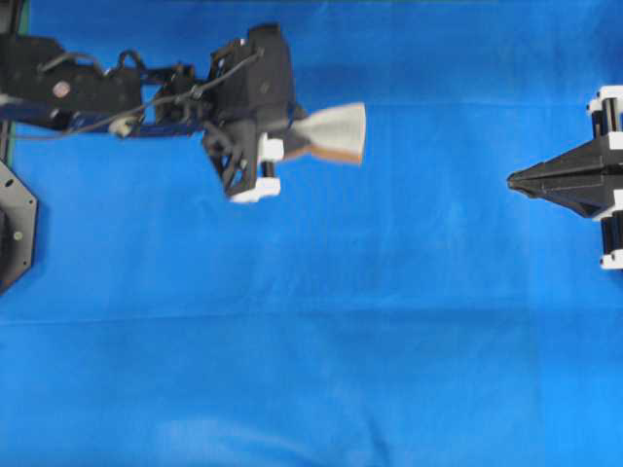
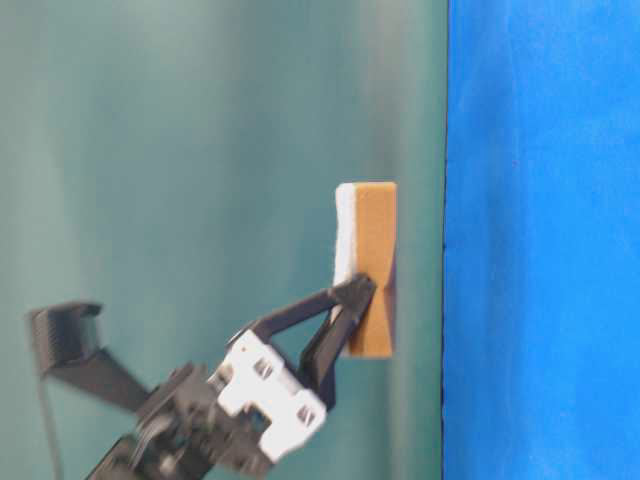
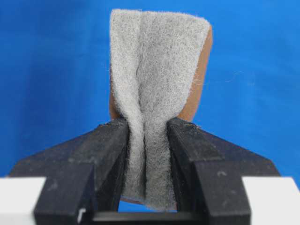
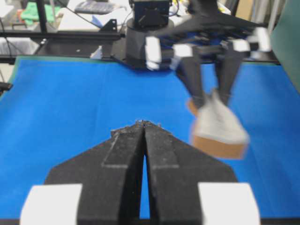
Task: Hand over the sponge with the left arm and wipe it with the right arm.
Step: 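Lift the sponge with the left gripper toward the right gripper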
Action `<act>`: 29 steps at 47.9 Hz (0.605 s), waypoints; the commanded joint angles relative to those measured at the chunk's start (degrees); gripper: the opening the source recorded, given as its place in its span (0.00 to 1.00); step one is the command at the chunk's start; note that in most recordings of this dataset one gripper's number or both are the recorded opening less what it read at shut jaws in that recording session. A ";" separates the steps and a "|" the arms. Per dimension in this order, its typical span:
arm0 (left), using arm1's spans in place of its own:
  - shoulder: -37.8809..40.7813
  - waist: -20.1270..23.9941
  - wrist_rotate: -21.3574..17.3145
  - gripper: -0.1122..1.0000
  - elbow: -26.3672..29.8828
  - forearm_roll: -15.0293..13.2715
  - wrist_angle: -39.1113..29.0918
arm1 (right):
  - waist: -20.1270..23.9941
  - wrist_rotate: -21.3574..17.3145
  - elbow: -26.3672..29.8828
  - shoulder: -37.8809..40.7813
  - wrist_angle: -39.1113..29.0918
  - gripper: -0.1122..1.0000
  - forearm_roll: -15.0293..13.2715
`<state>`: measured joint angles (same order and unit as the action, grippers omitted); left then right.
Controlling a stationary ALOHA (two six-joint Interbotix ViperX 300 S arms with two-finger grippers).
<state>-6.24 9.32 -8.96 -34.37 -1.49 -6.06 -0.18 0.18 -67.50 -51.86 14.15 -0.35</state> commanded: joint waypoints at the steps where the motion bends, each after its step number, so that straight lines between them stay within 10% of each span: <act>1: -2.81 -2.90 0.70 0.30 0.00 -0.26 0.26 | -0.18 0.09 1.23 0.35 0.26 0.10 0.00; 29: -3.25 -5.10 3.87 0.30 -0.18 -0.26 0.35 | -0.44 -0.53 5.27 6.86 0.97 0.10 0.18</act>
<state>-8.35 4.39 -5.19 -35.16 -1.58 -6.15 -0.53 -0.26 -64.95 -47.20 14.33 -0.26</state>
